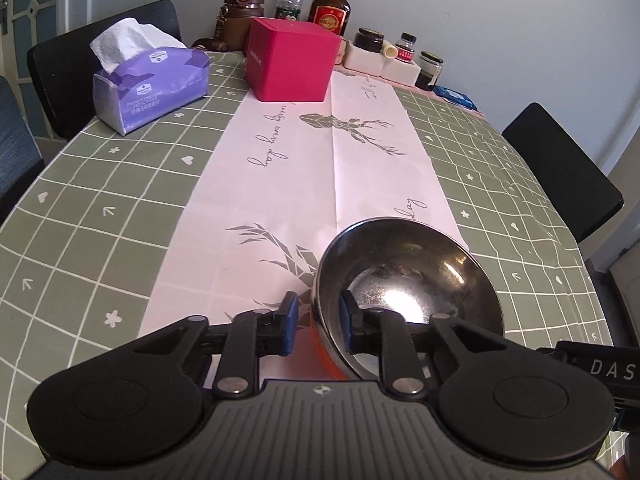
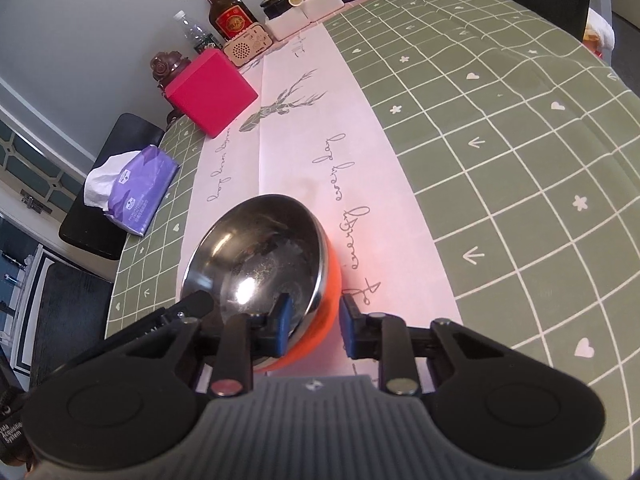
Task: Organize plates and bowls
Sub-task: 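Carry the orange bowl with the left gripper over the blue bowl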
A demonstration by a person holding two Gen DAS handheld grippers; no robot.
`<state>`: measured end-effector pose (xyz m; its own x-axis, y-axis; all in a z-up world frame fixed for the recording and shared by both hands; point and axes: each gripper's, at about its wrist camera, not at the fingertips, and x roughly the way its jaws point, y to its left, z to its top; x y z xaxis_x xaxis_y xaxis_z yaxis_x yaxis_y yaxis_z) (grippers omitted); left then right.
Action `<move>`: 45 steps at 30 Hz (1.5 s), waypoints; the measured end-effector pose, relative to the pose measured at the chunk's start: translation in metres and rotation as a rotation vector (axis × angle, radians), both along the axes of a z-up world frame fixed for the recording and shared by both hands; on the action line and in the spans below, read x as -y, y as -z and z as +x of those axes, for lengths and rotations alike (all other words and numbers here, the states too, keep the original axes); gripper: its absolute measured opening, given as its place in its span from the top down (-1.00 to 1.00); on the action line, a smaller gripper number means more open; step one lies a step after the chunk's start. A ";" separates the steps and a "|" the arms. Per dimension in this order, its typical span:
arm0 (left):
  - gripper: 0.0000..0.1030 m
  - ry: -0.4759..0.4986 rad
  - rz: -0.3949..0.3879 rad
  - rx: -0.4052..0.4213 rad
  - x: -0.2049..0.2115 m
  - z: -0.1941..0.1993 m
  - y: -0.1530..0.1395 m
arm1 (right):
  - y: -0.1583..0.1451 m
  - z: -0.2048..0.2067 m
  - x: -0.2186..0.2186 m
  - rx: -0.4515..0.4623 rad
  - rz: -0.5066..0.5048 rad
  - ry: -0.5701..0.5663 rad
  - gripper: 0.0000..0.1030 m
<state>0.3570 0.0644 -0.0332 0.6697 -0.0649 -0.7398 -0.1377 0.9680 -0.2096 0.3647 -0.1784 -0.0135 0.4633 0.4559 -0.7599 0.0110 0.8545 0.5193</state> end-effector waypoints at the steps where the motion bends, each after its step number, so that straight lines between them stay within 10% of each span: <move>1: 0.72 0.005 0.005 0.000 0.001 0.000 0.001 | 0.001 0.000 -0.001 0.000 0.005 -0.002 0.65; 20: 0.76 0.022 0.078 -0.004 0.018 -0.056 -0.035 | -0.030 -0.046 0.006 0.002 -0.040 -0.044 0.73; 45: 0.74 0.119 0.070 -0.034 0.079 -0.246 -0.107 | -0.103 -0.237 0.094 0.084 -0.021 -0.172 0.75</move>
